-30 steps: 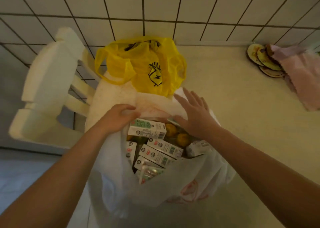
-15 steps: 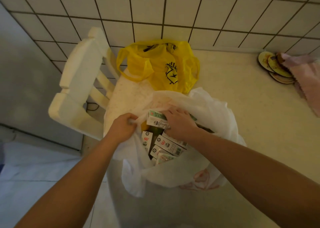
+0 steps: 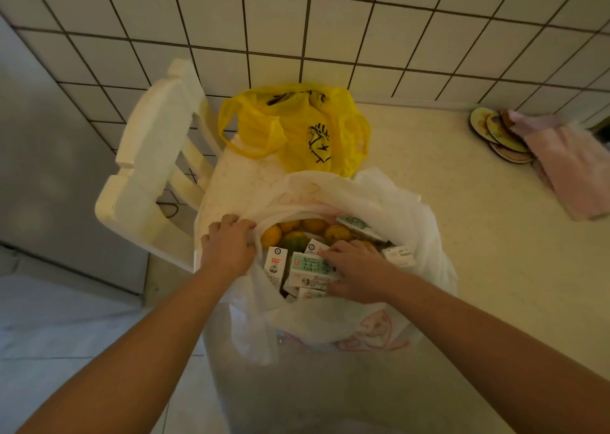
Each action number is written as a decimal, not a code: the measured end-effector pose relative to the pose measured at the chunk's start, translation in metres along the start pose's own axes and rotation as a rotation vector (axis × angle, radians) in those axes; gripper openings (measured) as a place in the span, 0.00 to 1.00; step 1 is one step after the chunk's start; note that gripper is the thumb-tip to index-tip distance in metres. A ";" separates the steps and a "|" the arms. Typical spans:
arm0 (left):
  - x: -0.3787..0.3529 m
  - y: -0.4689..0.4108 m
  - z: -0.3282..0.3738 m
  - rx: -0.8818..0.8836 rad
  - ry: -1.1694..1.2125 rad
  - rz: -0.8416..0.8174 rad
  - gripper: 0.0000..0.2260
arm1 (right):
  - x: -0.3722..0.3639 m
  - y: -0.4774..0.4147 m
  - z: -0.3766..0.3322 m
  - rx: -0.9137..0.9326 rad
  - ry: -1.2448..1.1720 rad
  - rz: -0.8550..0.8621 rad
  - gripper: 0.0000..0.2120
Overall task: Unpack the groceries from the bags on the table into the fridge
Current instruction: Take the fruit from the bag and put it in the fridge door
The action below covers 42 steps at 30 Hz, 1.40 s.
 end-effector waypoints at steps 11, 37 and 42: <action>0.010 0.014 0.063 -0.474 -0.072 -0.060 0.13 | 0.032 -0.046 -0.013 0.003 -0.202 0.153 0.18; -0.021 -0.023 0.004 -0.173 0.437 -0.119 0.26 | 0.038 -0.157 -0.001 -0.080 -0.089 0.158 0.22; -0.010 -0.012 0.005 -0.133 0.550 -0.073 0.24 | 0.049 -0.137 0.001 -0.090 -0.165 0.214 0.28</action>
Point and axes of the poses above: each hand's wrist, its own y-axis away from the middle knuckle, its own x-axis out of the back of the hand, z = x × y, the point moved 10 cm from there along -y, towards the middle knuckle, and after that the axes turned 5 degrees about z, right-handed, at the moved point
